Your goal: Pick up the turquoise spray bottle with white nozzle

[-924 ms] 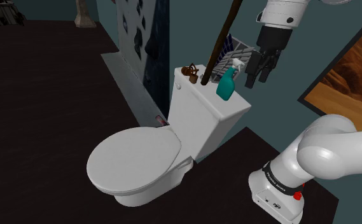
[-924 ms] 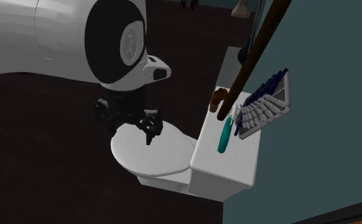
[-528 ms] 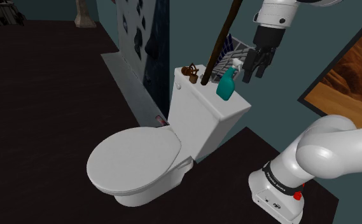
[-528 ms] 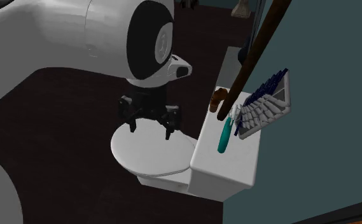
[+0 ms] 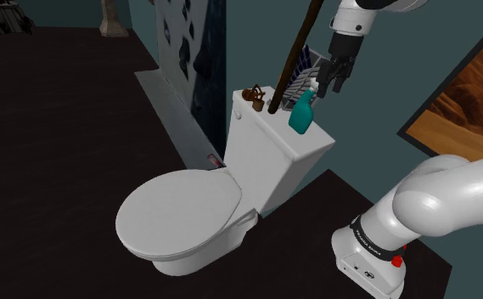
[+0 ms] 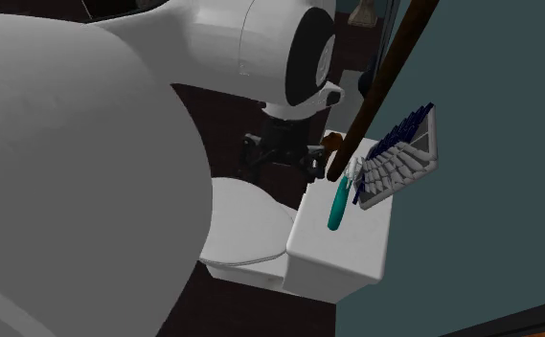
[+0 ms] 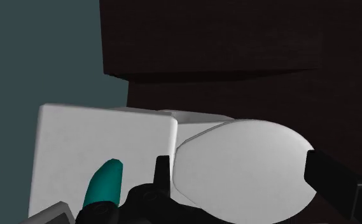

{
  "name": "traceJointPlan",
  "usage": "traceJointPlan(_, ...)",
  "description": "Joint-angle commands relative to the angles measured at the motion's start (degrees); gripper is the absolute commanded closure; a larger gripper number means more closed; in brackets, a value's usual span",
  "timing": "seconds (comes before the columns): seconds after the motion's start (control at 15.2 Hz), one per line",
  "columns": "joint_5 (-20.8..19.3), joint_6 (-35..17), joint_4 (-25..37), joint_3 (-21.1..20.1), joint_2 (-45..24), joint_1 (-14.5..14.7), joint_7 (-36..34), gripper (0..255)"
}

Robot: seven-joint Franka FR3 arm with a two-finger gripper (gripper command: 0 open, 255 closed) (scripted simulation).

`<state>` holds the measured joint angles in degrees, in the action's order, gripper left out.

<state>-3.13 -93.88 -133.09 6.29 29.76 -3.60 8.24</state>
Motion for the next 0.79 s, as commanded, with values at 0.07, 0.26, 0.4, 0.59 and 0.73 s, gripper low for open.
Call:
traceJointPlan(0.07,-1.54,-2.19,3.42,2.21,-5.01,-0.97,2.81,0)
traceJointPlan(0.26,-2.48,-4.23,7.23,4.23,-10.22,-1.79,5.49,0)
traceJointPlan(0.4,-2.81,-5.40,10.09,5.52,-13.79,-2.31,7.29,0)
traceJointPlan(0.59,-2.88,-6.82,14.85,7.28,-19.30,-3.12,10.03,0)
traceJointPlan(0.73,-2.64,-7.53,18.36,8.36,-23.08,-3.71,11.87,0)
